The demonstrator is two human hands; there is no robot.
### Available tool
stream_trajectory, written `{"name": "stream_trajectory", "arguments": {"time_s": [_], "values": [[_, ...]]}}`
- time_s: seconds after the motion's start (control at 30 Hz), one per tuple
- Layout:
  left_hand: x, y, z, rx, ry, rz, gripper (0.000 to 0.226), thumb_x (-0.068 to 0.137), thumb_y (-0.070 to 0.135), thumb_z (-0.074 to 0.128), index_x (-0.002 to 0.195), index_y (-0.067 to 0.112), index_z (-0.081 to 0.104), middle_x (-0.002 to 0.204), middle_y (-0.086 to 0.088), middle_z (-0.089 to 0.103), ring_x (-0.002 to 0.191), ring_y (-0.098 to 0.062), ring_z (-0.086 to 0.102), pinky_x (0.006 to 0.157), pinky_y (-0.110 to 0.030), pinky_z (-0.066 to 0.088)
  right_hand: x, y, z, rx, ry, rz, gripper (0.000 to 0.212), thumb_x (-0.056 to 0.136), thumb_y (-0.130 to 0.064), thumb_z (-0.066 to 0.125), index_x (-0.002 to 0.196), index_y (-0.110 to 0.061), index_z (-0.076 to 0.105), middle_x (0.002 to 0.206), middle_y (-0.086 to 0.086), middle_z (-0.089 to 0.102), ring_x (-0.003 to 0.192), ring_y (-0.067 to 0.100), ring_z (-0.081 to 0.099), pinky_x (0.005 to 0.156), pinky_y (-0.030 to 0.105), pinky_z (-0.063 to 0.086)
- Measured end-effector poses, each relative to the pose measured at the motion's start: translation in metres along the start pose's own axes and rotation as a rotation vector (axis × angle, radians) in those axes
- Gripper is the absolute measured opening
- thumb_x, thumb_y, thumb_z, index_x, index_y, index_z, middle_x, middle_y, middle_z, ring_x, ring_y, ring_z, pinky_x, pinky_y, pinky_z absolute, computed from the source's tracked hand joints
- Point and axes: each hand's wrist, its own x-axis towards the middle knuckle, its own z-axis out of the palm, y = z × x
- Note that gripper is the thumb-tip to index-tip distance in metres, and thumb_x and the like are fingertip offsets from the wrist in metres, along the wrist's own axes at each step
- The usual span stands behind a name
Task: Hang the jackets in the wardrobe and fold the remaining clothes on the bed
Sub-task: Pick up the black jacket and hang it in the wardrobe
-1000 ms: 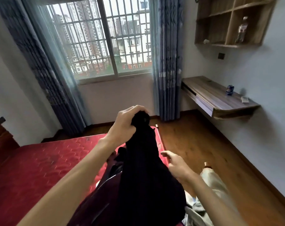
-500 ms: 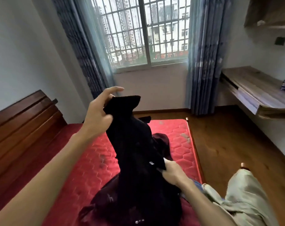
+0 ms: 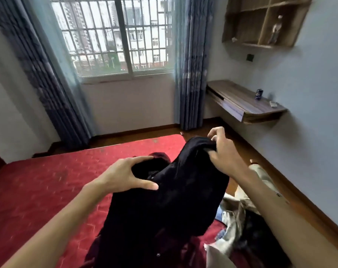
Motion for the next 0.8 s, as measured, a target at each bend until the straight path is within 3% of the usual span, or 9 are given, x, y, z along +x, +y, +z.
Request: {"name": "stream_trajectory", "arguments": {"time_s": [0.13,0.3,0.37,0.43,0.5,0.57,0.63,0.7,0.8], "values": [[0.006,0.01,0.018,0.404,0.019,0.091,0.107,0.047,0.096,0.059,0.143,0.051,0.041,0.118,0.008,0.07,0.11,-0.015,0.065,0.088,-0.031,0.051,-0.036,-0.01,-0.022,-0.152,0.081,-0.023,0.031,0.08,0.005,0.058,0.093,-0.02,0.046,0.084,-0.005,0.056,0.076,0.009,0.054,0.066,0.018,0.037],[0.017,0.026,0.097,0.507,-0.081,0.181,0.129,0.042,0.106,0.04,0.153,0.041,0.024,0.137,-0.002,0.037,0.109,-0.024,0.06,0.087,-0.038,0.054,-0.082,-0.023,-0.051,-0.271,0.236,-0.048,0.037,0.074,0.014,0.058,0.093,-0.018,0.055,0.091,-0.002,0.059,0.081,0.015,0.055,0.073,0.011,0.041],[0.024,0.045,0.128,0.476,-0.071,0.265,0.104,0.058,0.094,0.052,0.145,0.039,0.039,0.137,-0.001,0.039,0.117,-0.024,0.053,0.088,-0.038,0.052,-0.1,-0.031,-0.067,-0.307,0.279,-0.061,0.037,0.072,0.015,0.058,0.093,-0.014,0.058,0.094,-0.001,0.06,0.084,0.017,0.057,0.076,0.013,0.044],[0.031,0.066,0.151,0.427,-0.007,0.392,0.06,0.078,0.067,0.062,0.129,0.036,0.059,0.128,0.005,0.051,0.116,-0.02,0.05,0.086,-0.035,0.047,-0.121,-0.035,-0.086,-0.371,0.32,-0.072,0.039,0.068,0.015,0.06,0.093,-0.014,0.062,0.096,0.0,0.062,0.085,0.018,0.059,0.078,0.022,0.048],[0.04,0.088,0.162,0.367,0.079,0.529,0.035,0.084,0.045,0.066,0.114,0.029,0.071,0.119,0.007,0.061,0.112,-0.021,0.05,0.09,-0.036,0.043,-0.146,-0.035,-0.111,-0.415,0.389,-0.051,0.04,0.066,0.016,0.063,0.091,-0.015,0.067,0.095,-0.001,0.063,0.084,0.016,0.06,0.077,0.022,0.049],[0.048,0.111,0.165,0.282,0.128,0.653,0.021,0.082,0.032,0.066,0.097,0.02,0.075,0.104,0.005,0.068,0.104,-0.024,0.056,0.094,-0.04,0.042,-0.178,-0.031,-0.14,-0.44,0.461,0.016,0.041,0.065,0.015,0.066,0.089,-0.017,0.072,0.092,-0.001,0.065,0.082,0.015,0.061,0.076,0.024,0.051],[0.051,0.139,0.162,0.175,0.139,0.722,0.013,0.081,0.024,0.06,0.077,0.013,0.065,0.08,0.0,0.067,0.084,-0.028,0.062,0.08,-0.04,0.048,-0.216,-0.025,-0.17,-0.479,0.498,0.107,0.039,0.067,0.012,0.069,0.09,-0.019,0.074,0.09,0.002,0.064,0.079,0.02,0.063,0.074,0.034,0.054],[0.051,0.172,0.156,0.046,0.139,0.715,0.014,0.085,0.015,0.058,0.072,0.01,0.055,0.066,-0.002,0.061,0.066,-0.027,0.06,0.064,-0.037,0.045,-0.26,-0.019,-0.195,-0.551,0.472,0.17,0.032,0.071,0.004,0.074,0.093,-0.02,0.073,0.091,0.003,0.063,0.077,0.022,0.063,0.072,0.04,0.055],[0.039,0.228,0.142,-0.05,0.179,0.809,0.012,0.087,0.006,0.057,0.076,0.009,0.053,0.06,-0.002,0.055,0.056,-0.023,0.053,0.057,-0.035,0.041,-0.332,-0.02,-0.212,-0.681,0.354,0.185,0.024,0.079,-0.016,0.078,0.102,-0.018,0.07,0.094,-0.002,0.06,0.074,0.018,0.062,0.071,0.034,0.056]]}}
